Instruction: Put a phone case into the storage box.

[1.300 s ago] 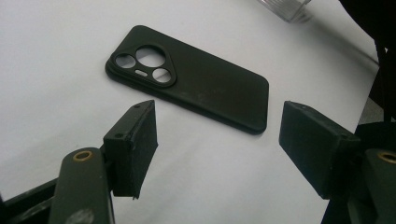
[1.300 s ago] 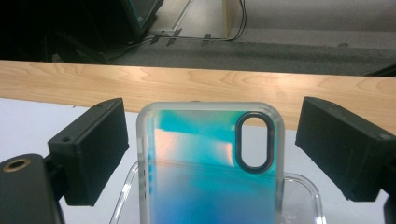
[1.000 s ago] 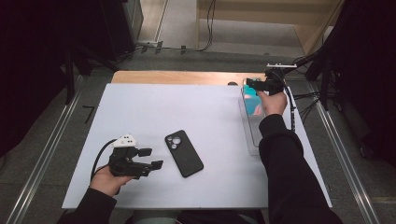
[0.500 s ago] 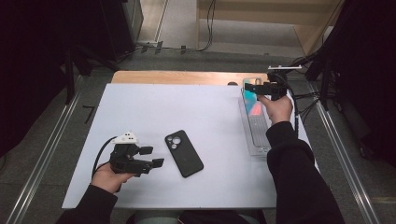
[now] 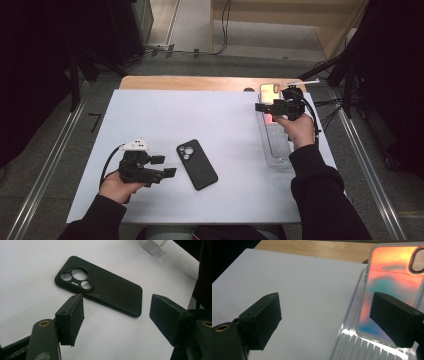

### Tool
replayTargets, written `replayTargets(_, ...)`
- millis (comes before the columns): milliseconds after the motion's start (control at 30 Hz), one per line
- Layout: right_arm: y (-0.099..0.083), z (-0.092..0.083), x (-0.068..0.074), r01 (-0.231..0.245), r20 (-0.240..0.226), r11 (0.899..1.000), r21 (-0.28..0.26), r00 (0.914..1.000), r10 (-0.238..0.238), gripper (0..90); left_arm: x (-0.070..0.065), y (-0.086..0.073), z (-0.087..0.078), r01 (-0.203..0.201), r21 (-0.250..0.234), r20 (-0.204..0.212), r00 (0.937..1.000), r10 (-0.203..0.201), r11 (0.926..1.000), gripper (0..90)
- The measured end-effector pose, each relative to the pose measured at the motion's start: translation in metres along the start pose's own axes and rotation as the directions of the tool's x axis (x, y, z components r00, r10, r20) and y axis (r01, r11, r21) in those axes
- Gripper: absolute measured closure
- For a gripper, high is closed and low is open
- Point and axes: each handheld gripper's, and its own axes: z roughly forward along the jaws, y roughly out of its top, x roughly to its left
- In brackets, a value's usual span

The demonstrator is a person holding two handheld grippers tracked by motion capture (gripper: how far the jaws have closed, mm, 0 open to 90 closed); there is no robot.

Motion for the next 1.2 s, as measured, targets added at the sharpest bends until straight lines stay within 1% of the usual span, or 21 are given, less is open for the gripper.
replayTargets(200,-0.009,-0.007,0.012,0.043,-0.057,0.999,0.002,0.9975,-0.043,8.6,0.001,0.0,-0.001,-0.002,0.005,0.002,1.0,0.002,1.0,28.1)
replayTargets(300,-0.014,-0.01,0.017,0.074,-0.058,0.997,0.005,0.9956,-0.073,8.6,0.003,0.0,-0.001,0.002,0.006,0.004,1.0,-0.002,1.0,28.1)
replayTargets(333,-0.016,-0.011,0.019,0.075,-0.052,0.997,0.001,0.9958,-0.075,8.6,0.003,0.0,-0.001,0.006,0.003,0.003,1.0,-0.006,1.0,28.1)
replayTargets(367,-0.018,-0.012,0.02,0.078,-0.061,0.997,0.0,0.9951,-0.078,8.6,0.002,0.0,-0.002,0.006,0.003,0.005,1.0,-0.006,1.0,28.1)
replayTargets(433,-0.022,-0.013,0.022,0.085,-0.071,0.996,0.017,0.9939,-0.084,8.6,0.002,0.0,-0.001,0.001,0.004,0.007,1.0,-0.001,1.0,28.1)
replayTargets(467,-0.024,-0.013,0.023,0.096,-0.073,0.995,0.026,0.9929,-0.094,8.6,0.002,0.0,-0.001,0.001,0.005,0.013,0.9999,-0.001,1.0,28.2)
replayTargets(533,-0.027,-0.013,0.026,0.114,-0.083,0.992,0.049,0.9905,-0.109,8.6,0.002,0.0,-0.001,-0.001,0.008,0.01,1.0,0.001,1.0,28.1)
replayTargets(700,-0.035,-0.019,0.032,0.128,-0.115,0.99,0.053,0.9859,-0.121,8.6,0.002,0.001,-0.001,0.0,0.003,0.014,0.9999,0.0,1.0,28.2)
replayTargets(733,-0.036,-0.02,0.033,0.131,-0.127,0.99,0.056,0.9843,-0.123,8.6,0.002,0.001,-0.001,-0.004,0.006,0.015,0.9999,0.004,1.0,28.1)
replayTargets(833,-0.041,-0.023,0.037,0.145,-0.15,0.987,0.064,0.9795,-0.134,8.7,0.001,0.002,-0.001,0.001,0.004,0.013,0.9999,-0.001,1.0,28.1)
replayTargets(967,-0.048,-0.026,0.043,0.178,-0.186,0.982,0.068,0.969,-0.163,8.7,0.001,0.002,-0.003,0.001,0.003,0.016,0.9999,-0.001,1.0,28.1)
replayTargets(1033,-0.053,-0.029,0.046,0.187,-0.209,0.98,0.071,0.9633,-0.169,14.4,0.001,0.001,-0.004,0.001,0.004,0.016,0.9999,-0.001,1.0,28.1)
replayTargets(1067,-0.055,-0.03,0.047,0.191,-0.22,0.979,0.074,0.9604,-0.171,14.4,0.001,0.0,-0.005,0.001,0.003,0.016,0.9999,-0.001,1.0,28.1)
replayTargets(1200,-0.064,-0.033,0.052,0.22,-0.229,0.972,0.086,0.9535,-0.196,14.4,0.001,-0.002,-0.007,0.004,-0.003,0.02,0.9998,-0.004,1.0,28.1)
